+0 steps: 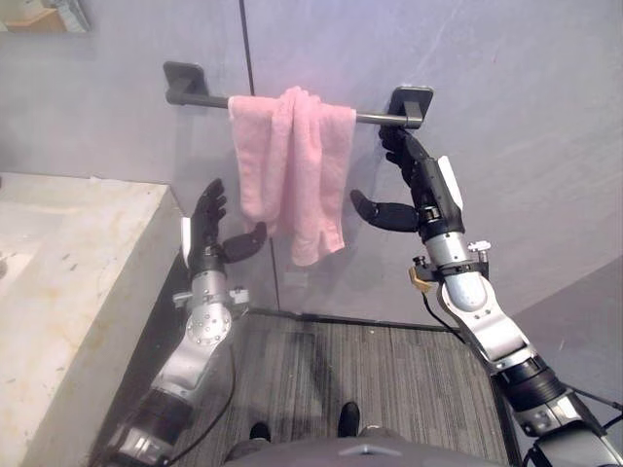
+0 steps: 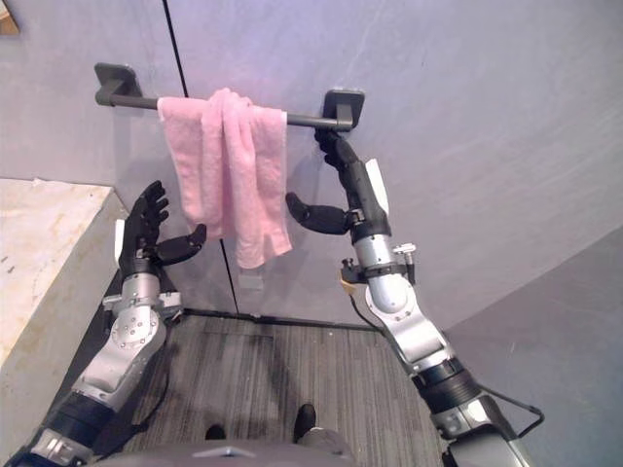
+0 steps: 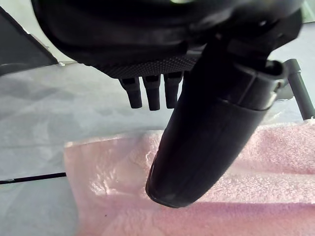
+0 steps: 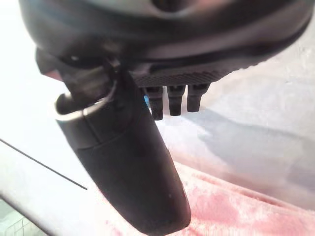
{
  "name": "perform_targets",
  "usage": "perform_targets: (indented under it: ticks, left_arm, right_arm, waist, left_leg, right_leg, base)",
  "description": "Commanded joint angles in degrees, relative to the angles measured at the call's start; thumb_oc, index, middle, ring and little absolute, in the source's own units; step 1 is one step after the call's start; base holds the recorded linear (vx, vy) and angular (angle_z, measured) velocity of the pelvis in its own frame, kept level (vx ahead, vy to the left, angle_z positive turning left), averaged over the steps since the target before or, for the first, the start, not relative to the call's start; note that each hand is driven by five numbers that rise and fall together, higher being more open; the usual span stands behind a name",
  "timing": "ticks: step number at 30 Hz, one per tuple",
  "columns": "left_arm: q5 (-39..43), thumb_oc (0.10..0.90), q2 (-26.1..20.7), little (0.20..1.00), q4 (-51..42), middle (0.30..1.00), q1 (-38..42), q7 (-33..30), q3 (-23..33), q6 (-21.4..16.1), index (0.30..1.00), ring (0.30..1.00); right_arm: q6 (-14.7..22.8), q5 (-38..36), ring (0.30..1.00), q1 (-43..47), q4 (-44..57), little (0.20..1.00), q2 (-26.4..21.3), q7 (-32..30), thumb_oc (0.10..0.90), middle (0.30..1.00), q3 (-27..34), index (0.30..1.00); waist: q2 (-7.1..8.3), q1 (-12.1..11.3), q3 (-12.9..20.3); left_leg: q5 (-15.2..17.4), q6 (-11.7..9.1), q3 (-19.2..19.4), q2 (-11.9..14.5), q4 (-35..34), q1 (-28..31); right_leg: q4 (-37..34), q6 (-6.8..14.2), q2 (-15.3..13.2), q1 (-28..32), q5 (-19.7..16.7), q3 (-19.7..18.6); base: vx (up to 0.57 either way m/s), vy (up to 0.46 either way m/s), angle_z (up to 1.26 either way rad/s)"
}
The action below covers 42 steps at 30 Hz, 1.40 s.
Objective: Organize the bathroom.
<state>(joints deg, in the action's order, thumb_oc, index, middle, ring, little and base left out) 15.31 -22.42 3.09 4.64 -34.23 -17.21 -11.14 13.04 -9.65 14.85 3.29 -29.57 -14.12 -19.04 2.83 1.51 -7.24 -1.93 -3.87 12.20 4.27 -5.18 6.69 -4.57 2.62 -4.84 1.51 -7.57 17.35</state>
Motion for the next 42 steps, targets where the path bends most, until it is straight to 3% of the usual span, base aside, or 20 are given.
perform_targets:
  ticks: [1, 6, 19, 22, 23, 24, 25, 42]
  left_arm:
    - [-2.2, 0.800, -1.0, 0.900, -2.7, 0.900, 5.8, 0.2, -2.2, -4.6, 0.900, 0.900]
    - [-2.3, 0.800, -0.9, 0.900, -1.7, 0.900, 5.9, 1.0, -2.2, -4.6, 0.900, 0.900]
    - [-2.7, 0.800, -0.8, 0.900, -2.2, 0.900, 4.9, 1.1, -2.2, -4.1, 0.900, 0.900]
    - [-2.7, 0.800, -0.9, 0.900, -2.0, 0.900, 4.8, 1.0, -2.1, -4.4, 0.900, 0.900]
    - [-2.6, 0.800, -0.9, 0.900, -1.9, 0.900, 4.9, 1.0, -2.1, -4.4, 0.900, 0.900]
    - [-2.7, 0.800, -0.9, 0.900, -1.8, 0.900, 5.0, 1.0, -2.1, -4.5, 0.900, 0.900]
    - [-2.7, 0.800, -0.9, 0.900, -1.6, 0.900, 5.1, 0.9, -2.2, -4.5, 0.900, 0.900]
    - [-2.3, 0.800, -1.1, 0.900, -1.5, 0.900, 4.1, 1.4, -1.7, -4.5, 0.900, 0.900]
  right_arm:
    - [3.3, -8.6, 0.900, 9.7, 4.3, 0.900, -2.2, 6.0, 0.800, 0.900, 0.9, 0.900]
    - [0.5, -13.4, 0.900, 11.7, 2.5, 0.900, -2.6, 7.8, 0.800, 0.900, 1.4, 0.900]
    - [1.6, -10.8, 0.900, 12.7, -0.6, 0.900, -1.8, 2.3, 0.800, 0.900, 5.3, 0.900]
    - [1.8, -10.8, 0.733, 12.6, -1.0, 0.733, -1.6, 2.5, 0.689, 0.733, 5.4, 0.733]
    - [1.9, -10.6, 0.585, 12.8, -1.2, 0.585, -1.5, 2.4, 0.590, 0.585, 5.4, 0.585]
    - [2.1, -10.5, 0.479, 13.0, -1.6, 0.479, -1.4, 2.2, 0.519, 0.479, 5.4, 0.479]
    - [2.4, -10.5, 0.300, 13.2, -1.9, 0.300, -1.3, 2.2, 0.400, 0.300, 5.3, 0.300]
    - [4.1, -12.1, 0.300, 10.8, -4.9, 0.300, -0.6, 3.2, 0.400, 0.300, 6.4, 0.300]
  waist:
    - [0.38, -1.5, 3.4]
    - [0.79, -2.0, 3.6]
    - [1.07, -2.6, 3.7]
    - [1.02, -2.6, 3.6]
    - [0.98, -2.7, 3.6]
    - [0.98, -2.7, 3.5]
    - [0.96, -2.7, 3.5]
    - [0.86, -2.6, 3.4]
  left_leg:
    - [4.9, 1.2, 3.7, -1.1, 0.2, 0.6]
    - [5.1, 1.3, 3.3, -1.3, 0.2, 0.8]
    - [5.2, 1.5, 2.8, -1.5, 0.2, 0.6]
    - [5.1, 1.6, 2.8, -1.6, 0.2, 0.6]
    - [5.2, 1.6, 2.8, -1.6, 0.2, 0.6]
    - [5.2, 1.6, 2.8, -1.6, 0.2, 0.6]
    - [5.2, 1.6, 2.8, -1.6, 0.2, 0.6]
    - [5.2, 1.8, 3.1, -1.6, 0.2, 0.7]
  right_leg:
    - [-0.1, 7.7, -3.5, 4.4, 5.5, 2.6]
    - [0.0, 7.5, -3.5, 4.8, 5.6, 2.9]
    - [0.1, 7.5, -3.6, 4.8, 5.5, 3.1]
    - [0.1, 7.5, -3.6, 4.8, 5.4, 3.1]
    - [0.0, 7.5, -3.6, 4.8, 5.4, 3.1]
    - [0.0, 7.5, -3.6, 4.8, 5.4, 3.2]
    - [0.0, 7.5, -3.6, 4.8, 5.4, 3.1]
    - [0.0, 7.5, -3.6, 4.7, 5.2, 3.3]
  base:
    - [0.00, 0.000, 0.00]
    - [0.00, 0.000, 0.00]
    - [0.01, 0.000, 0.03]
    - [0.00, 0.000, 0.00]
    - [0.00, 0.000, 0.00]
    - [0.00, 0.000, 0.00]
    - [0.00, 0.000, 0.00]
    - [0.00, 0.000, 0.00]
